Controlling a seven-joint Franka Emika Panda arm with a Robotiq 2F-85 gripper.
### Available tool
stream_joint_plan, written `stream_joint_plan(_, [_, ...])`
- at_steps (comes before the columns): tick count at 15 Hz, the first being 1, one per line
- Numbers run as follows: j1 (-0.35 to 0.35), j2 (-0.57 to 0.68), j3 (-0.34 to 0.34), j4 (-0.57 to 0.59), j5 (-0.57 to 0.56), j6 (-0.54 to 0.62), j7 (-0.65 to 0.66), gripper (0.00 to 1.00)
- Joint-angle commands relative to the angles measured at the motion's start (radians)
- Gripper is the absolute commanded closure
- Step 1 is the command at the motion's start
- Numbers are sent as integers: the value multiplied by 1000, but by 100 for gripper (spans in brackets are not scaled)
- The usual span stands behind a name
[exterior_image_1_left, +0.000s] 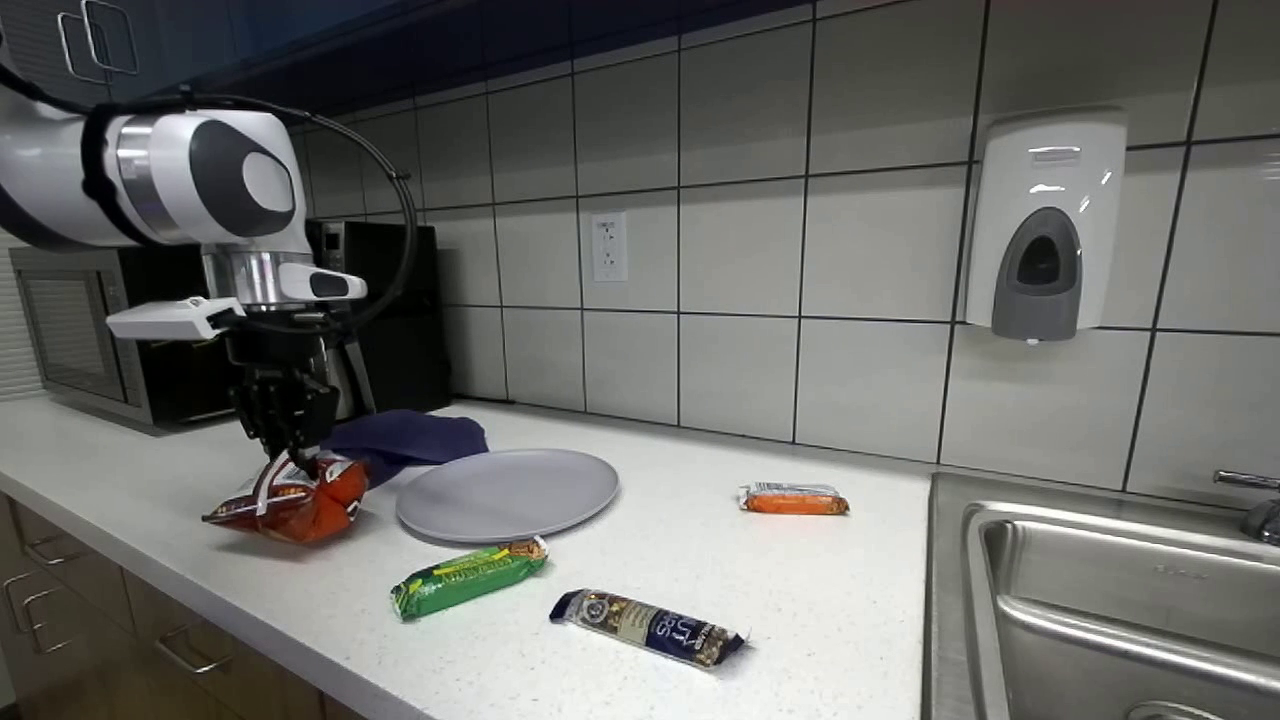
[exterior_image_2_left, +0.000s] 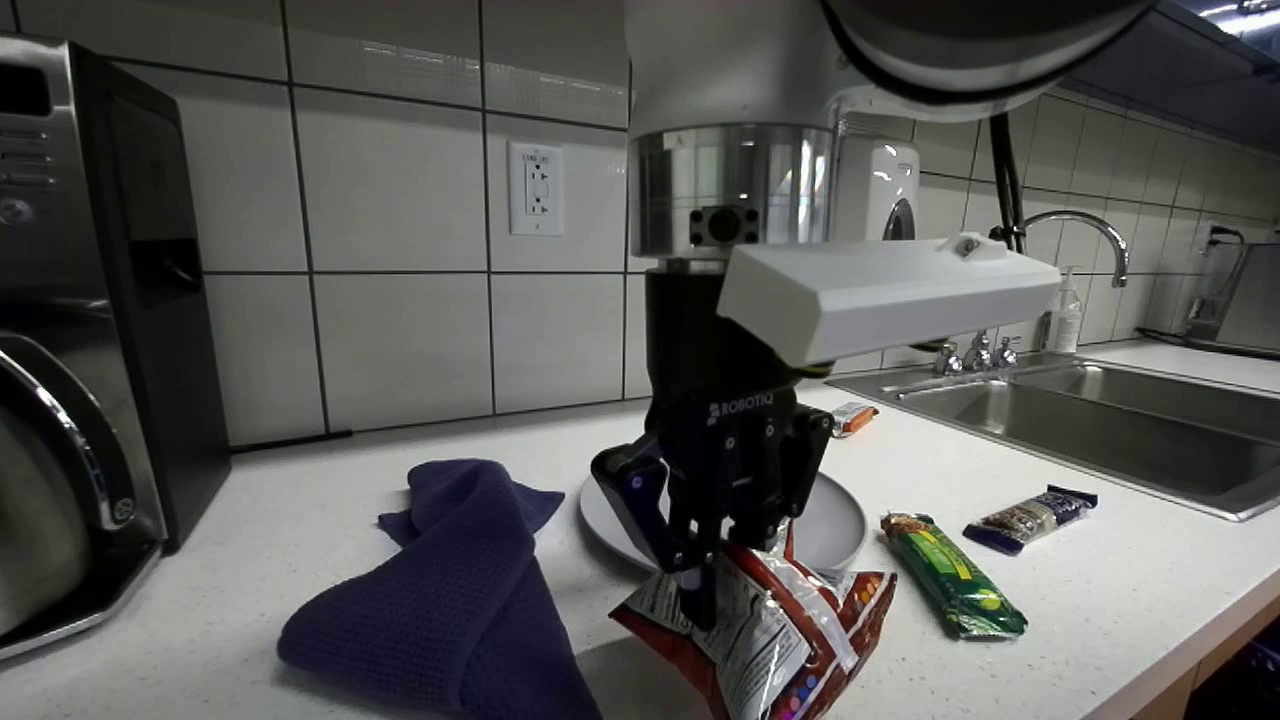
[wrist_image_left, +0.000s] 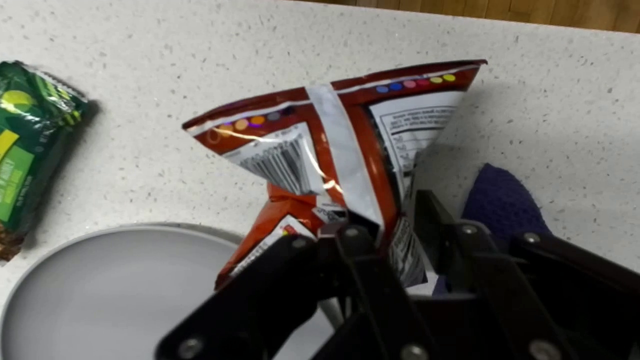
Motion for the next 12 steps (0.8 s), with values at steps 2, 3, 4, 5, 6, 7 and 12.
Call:
stream_joint_plan(2, [4,-20,-1,13,5,-26,-23,28])
stream_joint_plan(3, [4,-24,-2,11,4,-27,-23,19])
stream_joint_plan(4, [3,-30,-2,10,5,-30,-24,13])
stream_joint_plan(5, [2,-34,-3,9,1,-29,-21,5])
stream_joint_plan(6, [3,-36,-2,8,-1,-29,-20,1])
stream_joint_plan(7, [3,-39,-1,9,-1,-29,-20,0])
stream_joint_plan(12, [5,-45,2,10,4,-28,-26,0])
